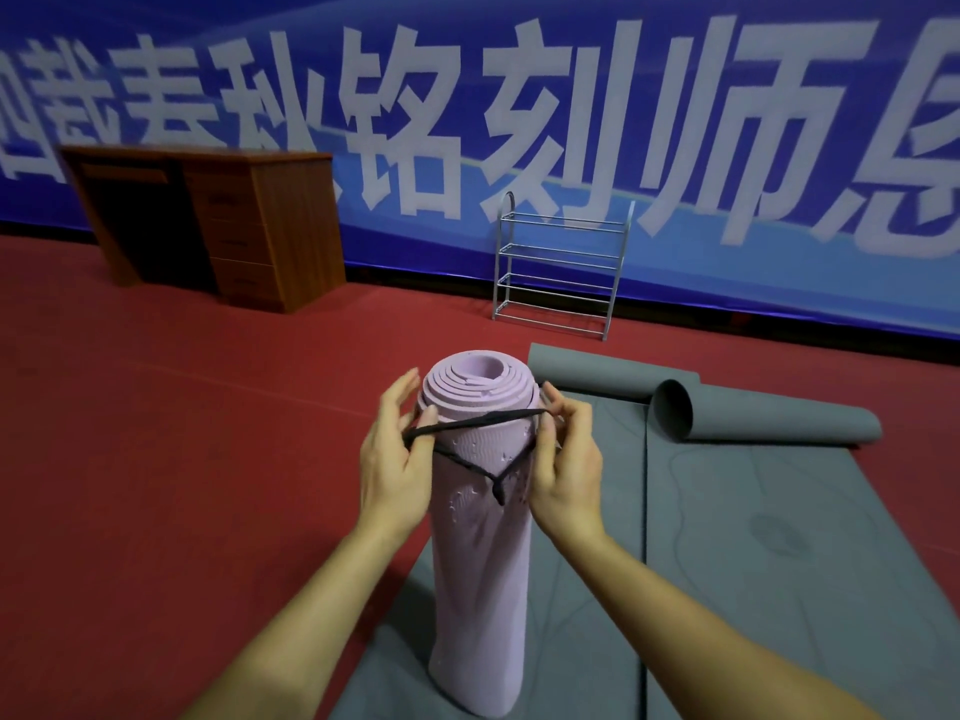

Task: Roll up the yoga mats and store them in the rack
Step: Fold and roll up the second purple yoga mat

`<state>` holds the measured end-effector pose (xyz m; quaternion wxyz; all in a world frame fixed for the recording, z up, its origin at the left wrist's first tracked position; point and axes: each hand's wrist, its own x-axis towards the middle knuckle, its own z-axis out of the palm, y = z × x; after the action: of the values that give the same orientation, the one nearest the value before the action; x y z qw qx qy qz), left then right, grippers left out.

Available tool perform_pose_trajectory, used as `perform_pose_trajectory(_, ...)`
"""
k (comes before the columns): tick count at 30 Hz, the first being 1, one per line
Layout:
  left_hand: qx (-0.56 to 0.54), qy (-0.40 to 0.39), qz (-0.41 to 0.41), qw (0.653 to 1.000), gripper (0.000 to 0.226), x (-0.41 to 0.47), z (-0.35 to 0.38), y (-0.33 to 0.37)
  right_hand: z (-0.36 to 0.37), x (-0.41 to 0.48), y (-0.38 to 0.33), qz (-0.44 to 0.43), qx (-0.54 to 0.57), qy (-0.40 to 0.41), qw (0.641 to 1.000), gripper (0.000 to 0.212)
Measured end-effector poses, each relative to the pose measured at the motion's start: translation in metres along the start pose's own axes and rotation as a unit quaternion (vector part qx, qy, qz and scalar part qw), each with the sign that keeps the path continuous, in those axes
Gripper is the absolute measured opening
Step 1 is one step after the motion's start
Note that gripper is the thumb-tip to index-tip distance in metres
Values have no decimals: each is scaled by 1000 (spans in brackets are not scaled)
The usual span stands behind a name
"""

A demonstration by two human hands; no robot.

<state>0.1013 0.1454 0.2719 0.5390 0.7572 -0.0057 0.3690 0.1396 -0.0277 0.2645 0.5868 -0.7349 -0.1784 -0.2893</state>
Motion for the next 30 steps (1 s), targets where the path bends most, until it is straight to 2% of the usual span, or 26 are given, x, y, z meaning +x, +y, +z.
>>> perform_pose_trajectory(2,-44,46,-50,997,14,-1,6,-2,1,6,7,23,-16,33,999,7)
perform_pose_trajectory(4,-109,58,-103,987,21,5,11,-5,1,17,16,52,-17,49,997,10)
perform_pose_trajectory(8,-272,30,-221,936,39,19,10,-2,-1,38,17,73,-2,44,996,17)
perform_pose_trajectory(10,-320,-2,-252,913,35,23,5,0,-1,46,20,95,-2,37,995,18)
perform_pose_trajectory(13,-319,-47,-281,904,32,22,0,-1,-5,53,24,133,4,55,990,17)
perform_pose_trajectory(14,-313,-41,-282,906,26,21,-2,-1,-8,55,24,129,-10,52,990,17)
perform_pose_trajectory(16,-293,-14,-269,917,40,22,-3,-1,-11,59,21,122,-21,30,992,18)
perform_pose_trajectory(17,-282,-8,-262,923,40,23,-3,0,-11,61,20,127,-19,19,992,17)
perform_pose_trajectory(18,-253,0,-263,931,30,23,-4,4,-10,63,19,131,-21,12,991,16)
perform_pose_trajectory(19,-240,0,-257,936,34,24,-2,0,-9,65,18,130,-31,7,991,14)
perform_pose_trajectory(22,-254,64,-254,931,38,29,1,4,-5,71,12,83,-117,-15,990,6)
perform_pose_trajectory(24,-239,109,-266,927,40,37,2,11,-5,82,6,41,-183,-43,981,6)
perform_pose_trajectory(26,-225,147,-305,914,40,49,1,16,-4,102,2,54,-227,-107,967,7)
perform_pose_trajectory(28,-248,125,-375,884,37,61,-5,10,0,119,1,129,-235,-191,944,12)
perform_pose_trajectory(30,-301,64,-455,835,46,65,-12,2,7,122,0,251,-179,-261,915,17)
